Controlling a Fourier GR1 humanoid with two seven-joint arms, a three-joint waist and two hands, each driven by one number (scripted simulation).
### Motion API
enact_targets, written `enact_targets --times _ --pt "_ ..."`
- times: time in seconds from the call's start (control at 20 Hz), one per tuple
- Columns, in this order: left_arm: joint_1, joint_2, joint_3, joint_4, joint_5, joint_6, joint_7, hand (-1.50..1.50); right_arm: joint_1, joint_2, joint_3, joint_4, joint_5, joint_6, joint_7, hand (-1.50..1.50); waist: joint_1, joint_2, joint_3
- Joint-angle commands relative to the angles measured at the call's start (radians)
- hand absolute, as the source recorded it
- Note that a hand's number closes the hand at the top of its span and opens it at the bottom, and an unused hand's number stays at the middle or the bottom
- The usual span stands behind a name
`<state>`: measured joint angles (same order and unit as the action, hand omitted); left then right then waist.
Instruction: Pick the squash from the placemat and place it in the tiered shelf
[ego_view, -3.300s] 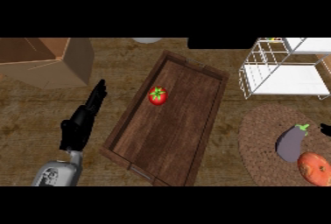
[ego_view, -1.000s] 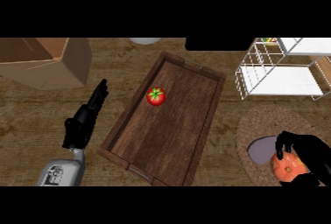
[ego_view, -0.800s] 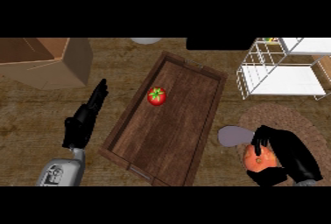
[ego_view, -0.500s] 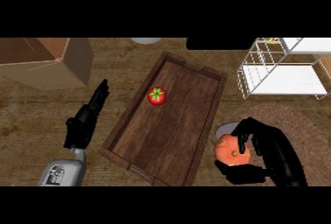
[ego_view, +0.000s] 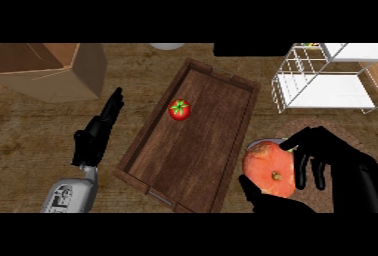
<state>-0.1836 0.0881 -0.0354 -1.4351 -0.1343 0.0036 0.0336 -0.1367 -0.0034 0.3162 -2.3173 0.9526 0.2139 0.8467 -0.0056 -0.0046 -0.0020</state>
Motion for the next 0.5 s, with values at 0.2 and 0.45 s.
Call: enact_targets --times 0.2,0.45 --pt "0.009 0.003 0.007 -0.001 0.006 -0.011 -0.015 0.00 -0.347 -0.044 -0.189 -0.034 0.041 0.142 0.196 1.50 0.007 0.003 0.001" --pt "0.041 -0.033 -0.036 -0.069 -0.019 0.015 0.037 0.00 -0.490 -0.123 -0.277 -0.043 0.050 0.228 0.260 1.50 0.005 -0.001 0.001"
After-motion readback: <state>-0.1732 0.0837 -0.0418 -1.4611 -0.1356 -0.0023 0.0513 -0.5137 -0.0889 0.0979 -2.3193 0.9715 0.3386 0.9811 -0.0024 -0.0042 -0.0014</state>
